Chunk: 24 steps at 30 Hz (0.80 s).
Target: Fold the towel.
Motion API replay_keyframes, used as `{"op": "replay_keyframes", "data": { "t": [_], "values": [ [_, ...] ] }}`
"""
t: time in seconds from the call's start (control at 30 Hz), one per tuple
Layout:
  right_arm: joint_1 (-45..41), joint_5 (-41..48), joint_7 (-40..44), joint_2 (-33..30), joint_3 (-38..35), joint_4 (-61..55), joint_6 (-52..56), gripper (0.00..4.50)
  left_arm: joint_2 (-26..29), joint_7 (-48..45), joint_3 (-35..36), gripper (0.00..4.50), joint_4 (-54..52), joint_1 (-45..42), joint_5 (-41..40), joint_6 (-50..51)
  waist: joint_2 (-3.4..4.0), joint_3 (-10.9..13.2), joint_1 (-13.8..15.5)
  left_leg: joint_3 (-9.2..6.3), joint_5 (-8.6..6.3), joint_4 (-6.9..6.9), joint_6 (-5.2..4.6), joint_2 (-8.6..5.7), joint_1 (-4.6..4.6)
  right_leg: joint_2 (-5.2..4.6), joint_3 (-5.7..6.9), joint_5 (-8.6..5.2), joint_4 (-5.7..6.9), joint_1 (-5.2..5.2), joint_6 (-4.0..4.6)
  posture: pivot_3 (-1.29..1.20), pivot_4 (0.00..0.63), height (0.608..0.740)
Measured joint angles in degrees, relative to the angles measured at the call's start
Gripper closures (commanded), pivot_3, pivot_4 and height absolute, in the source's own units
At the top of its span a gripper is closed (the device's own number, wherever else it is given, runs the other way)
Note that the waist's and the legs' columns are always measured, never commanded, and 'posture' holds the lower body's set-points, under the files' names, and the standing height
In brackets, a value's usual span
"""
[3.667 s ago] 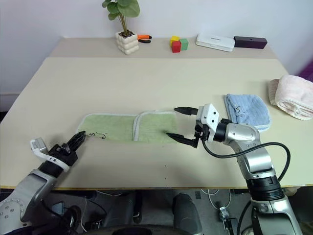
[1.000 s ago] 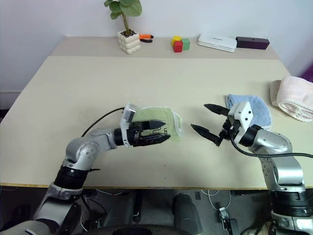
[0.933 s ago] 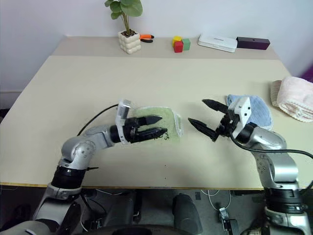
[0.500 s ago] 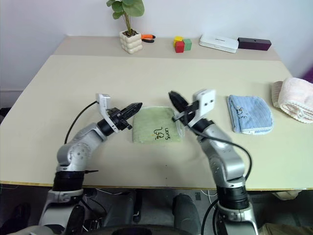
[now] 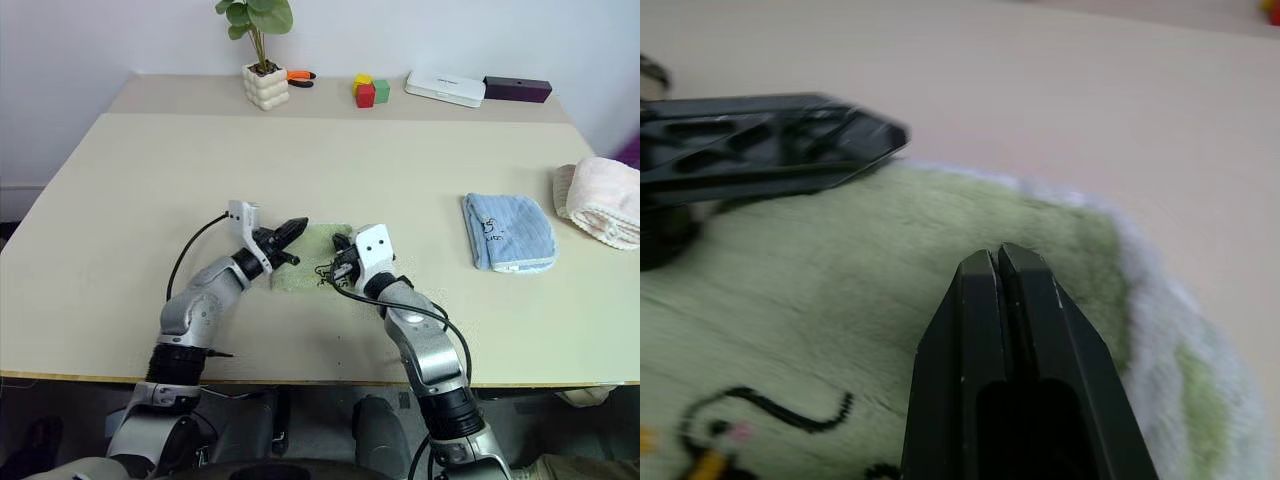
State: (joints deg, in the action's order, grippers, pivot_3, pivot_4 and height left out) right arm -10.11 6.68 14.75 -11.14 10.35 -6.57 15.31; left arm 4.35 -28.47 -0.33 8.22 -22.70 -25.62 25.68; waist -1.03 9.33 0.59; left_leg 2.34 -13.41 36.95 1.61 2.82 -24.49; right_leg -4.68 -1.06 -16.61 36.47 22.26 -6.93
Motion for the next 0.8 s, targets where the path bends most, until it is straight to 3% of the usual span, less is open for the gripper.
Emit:
{"op": "replay_keyframes", "data": {
  "t": [0.27,0.5,0.8],
  "values": [
    [1.1,-2.0,-1.6,0.0,-1.9,2.6,-5.2,4.46,0.1,0.1,-0.6,4.49,0.9,-0.2,1.4,-0.7,0.0,0.0,0.1,-0.01,0.0,0.03,0.0,0.0,0.03,-0.01,0.0,0.0,0.0,-0.08,0.01,0.0,0.15,0.74],
    [3.1,-1.5,-3.3,0.5,-6.4,3.7,-4.7,4.46,0.3,0.3,0.3,4.49,2.3,-0.6,1.4,-2.1,0.0,0.0,0.0,-0.01,0.0,0.03,0.0,0.0,0.03,-0.01,0.0,0.0,0.0,-0.06,0.0,0.0,0.15,0.74],
    [2.4,-1.3,-2.4,0.4,-7.1,4.0,-3.4,4.46,1.4,-1.7,2.0,4.49,1.6,-0.9,-0.3,-1.0,0.01,0.0,-0.2,-0.02,0.0,0.01,0.0,0.01,0.02,0.0,0.0,0.0,0.03,-0.02,0.0,0.0,0.15,0.74]
  ]
}}
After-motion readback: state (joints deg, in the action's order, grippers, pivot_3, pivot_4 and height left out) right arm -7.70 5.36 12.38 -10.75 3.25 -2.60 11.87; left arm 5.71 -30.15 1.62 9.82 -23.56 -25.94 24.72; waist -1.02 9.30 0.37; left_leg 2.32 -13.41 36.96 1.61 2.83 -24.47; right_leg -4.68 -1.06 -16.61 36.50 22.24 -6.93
